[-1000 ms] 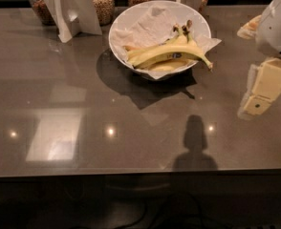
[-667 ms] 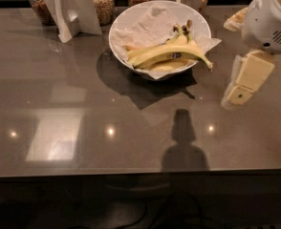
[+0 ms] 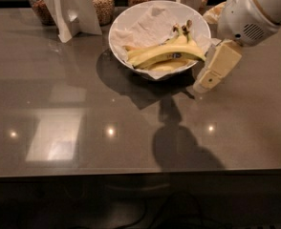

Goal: Pick banana from white bowl

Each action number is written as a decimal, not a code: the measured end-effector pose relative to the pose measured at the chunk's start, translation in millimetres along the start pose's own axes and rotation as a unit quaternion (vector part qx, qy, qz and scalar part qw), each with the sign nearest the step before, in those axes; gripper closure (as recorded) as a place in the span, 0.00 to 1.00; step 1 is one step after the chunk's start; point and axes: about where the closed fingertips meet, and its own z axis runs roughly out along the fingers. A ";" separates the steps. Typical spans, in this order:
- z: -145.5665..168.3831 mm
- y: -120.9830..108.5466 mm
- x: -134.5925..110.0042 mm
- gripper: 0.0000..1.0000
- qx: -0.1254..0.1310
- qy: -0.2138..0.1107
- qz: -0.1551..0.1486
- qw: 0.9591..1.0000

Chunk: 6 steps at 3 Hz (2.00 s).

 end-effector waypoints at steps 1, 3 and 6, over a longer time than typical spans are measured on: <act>20.1 -16.0 -15.3 0.00 0.010 -0.020 0.001 1.000; 51.2 -49.4 -32.8 0.23 0.044 -0.022 0.011 0.999; 86.2 -75.4 -23.5 0.50 0.063 -0.006 0.034 0.997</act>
Offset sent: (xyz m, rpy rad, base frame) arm 0.0774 0.0404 -0.0134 0.0616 -0.0755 -0.0567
